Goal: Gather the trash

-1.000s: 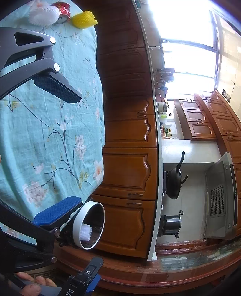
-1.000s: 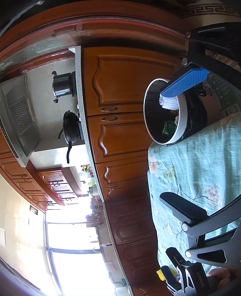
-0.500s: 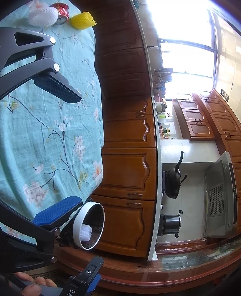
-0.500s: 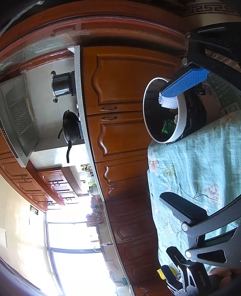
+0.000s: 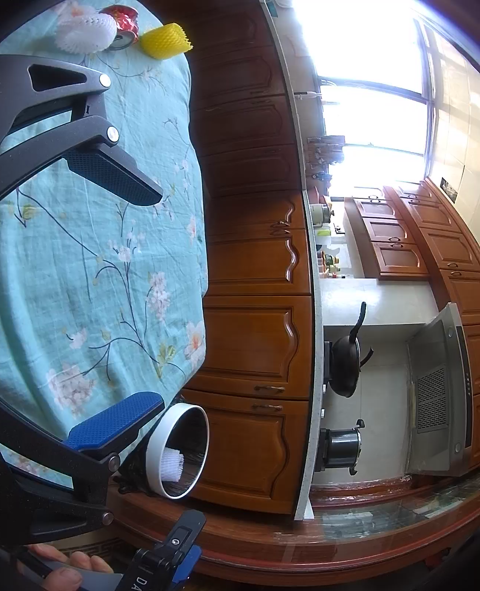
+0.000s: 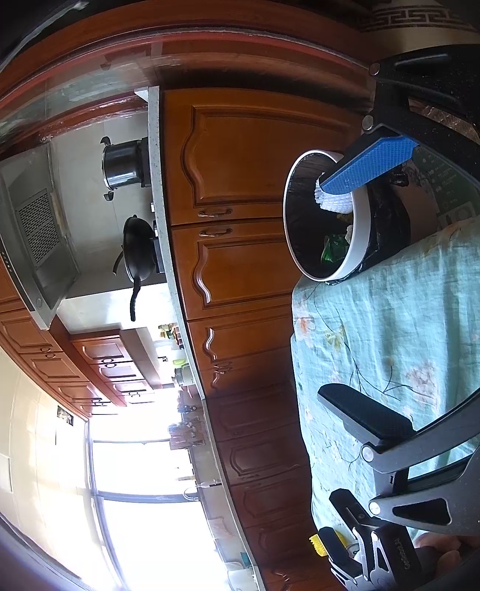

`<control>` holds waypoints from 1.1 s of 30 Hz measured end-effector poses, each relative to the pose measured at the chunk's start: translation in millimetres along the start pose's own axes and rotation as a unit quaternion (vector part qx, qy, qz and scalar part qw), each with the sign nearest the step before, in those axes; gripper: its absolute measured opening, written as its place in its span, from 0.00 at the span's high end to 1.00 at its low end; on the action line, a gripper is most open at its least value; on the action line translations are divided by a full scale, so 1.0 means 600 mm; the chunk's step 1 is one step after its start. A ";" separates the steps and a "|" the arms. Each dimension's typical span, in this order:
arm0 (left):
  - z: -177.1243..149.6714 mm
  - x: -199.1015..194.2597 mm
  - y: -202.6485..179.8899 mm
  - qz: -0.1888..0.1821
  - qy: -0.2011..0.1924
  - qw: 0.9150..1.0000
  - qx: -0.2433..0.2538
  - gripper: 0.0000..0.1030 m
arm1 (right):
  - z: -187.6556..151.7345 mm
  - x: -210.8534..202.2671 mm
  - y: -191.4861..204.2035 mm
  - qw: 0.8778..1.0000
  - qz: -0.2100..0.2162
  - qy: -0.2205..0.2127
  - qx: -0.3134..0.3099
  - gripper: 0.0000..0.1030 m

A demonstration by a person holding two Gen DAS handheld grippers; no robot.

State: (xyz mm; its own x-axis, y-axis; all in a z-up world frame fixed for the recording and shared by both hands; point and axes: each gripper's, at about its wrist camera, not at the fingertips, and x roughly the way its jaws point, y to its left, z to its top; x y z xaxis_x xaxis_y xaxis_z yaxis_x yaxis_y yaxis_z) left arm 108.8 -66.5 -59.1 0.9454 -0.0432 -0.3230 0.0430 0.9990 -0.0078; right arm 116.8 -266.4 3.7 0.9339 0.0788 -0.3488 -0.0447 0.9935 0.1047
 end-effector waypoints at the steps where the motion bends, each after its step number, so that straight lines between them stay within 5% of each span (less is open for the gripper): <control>1: 0.000 0.001 0.001 -0.001 0.001 1.000 -0.001 0.01 | 0.000 0.000 0.000 1.000 0.000 0.000 0.000 0.00; 33: 0.003 0.002 0.006 -0.011 0.004 1.000 0.000 0.01 | 0.012 -0.007 0.002 1.000 0.007 -0.003 0.005 0.00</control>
State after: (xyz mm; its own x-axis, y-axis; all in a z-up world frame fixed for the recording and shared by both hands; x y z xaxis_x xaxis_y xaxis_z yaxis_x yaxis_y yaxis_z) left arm 110.7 -63.2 -57.7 0.9416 -0.0642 -0.3306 0.0629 0.9979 -0.0148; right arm 115.2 -266.0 11.8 0.9355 0.0931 -0.3410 -0.0555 0.9914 0.1184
